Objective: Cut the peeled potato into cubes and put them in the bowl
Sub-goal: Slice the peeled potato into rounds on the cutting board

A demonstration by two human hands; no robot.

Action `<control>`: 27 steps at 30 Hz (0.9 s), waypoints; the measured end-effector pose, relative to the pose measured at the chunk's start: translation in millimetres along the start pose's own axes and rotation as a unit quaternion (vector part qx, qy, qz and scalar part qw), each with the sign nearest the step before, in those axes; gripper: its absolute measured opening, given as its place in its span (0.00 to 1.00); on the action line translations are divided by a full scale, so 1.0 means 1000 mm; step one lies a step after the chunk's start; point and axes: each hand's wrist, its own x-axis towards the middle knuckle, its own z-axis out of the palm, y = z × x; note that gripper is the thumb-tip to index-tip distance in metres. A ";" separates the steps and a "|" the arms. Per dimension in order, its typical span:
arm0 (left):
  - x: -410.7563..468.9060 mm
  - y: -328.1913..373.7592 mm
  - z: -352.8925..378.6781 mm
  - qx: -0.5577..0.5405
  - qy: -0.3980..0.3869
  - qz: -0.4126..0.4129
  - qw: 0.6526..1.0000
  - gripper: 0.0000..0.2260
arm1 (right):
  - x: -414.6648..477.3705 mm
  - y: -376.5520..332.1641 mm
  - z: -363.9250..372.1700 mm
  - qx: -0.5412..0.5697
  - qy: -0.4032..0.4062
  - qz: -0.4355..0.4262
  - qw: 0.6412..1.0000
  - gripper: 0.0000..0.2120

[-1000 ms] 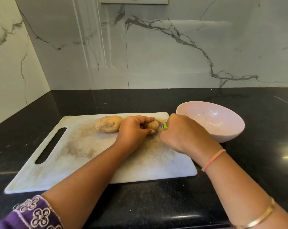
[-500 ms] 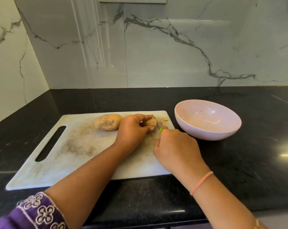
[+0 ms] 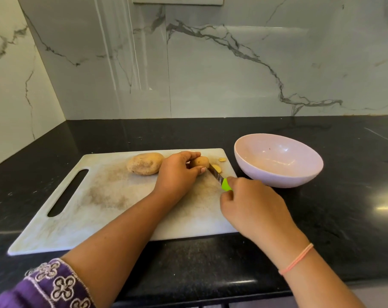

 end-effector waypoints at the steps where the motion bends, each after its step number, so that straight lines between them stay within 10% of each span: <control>1: -0.001 0.000 0.000 -0.001 -0.004 -0.001 1.000 0.20 | 0.000 0.002 -0.001 0.023 -0.003 0.016 1.000 0.17; 18: 0.000 -0.001 -0.002 -0.017 -0.023 0.005 1.000 0.18 | 0.011 -0.012 0.015 0.046 0.071 0.006 0.996 0.22; 27: 0.002 -0.003 -0.004 -0.022 -0.026 0.016 0.999 0.18 | 0.031 -0.022 0.002 0.009 0.040 -0.005 0.999 0.08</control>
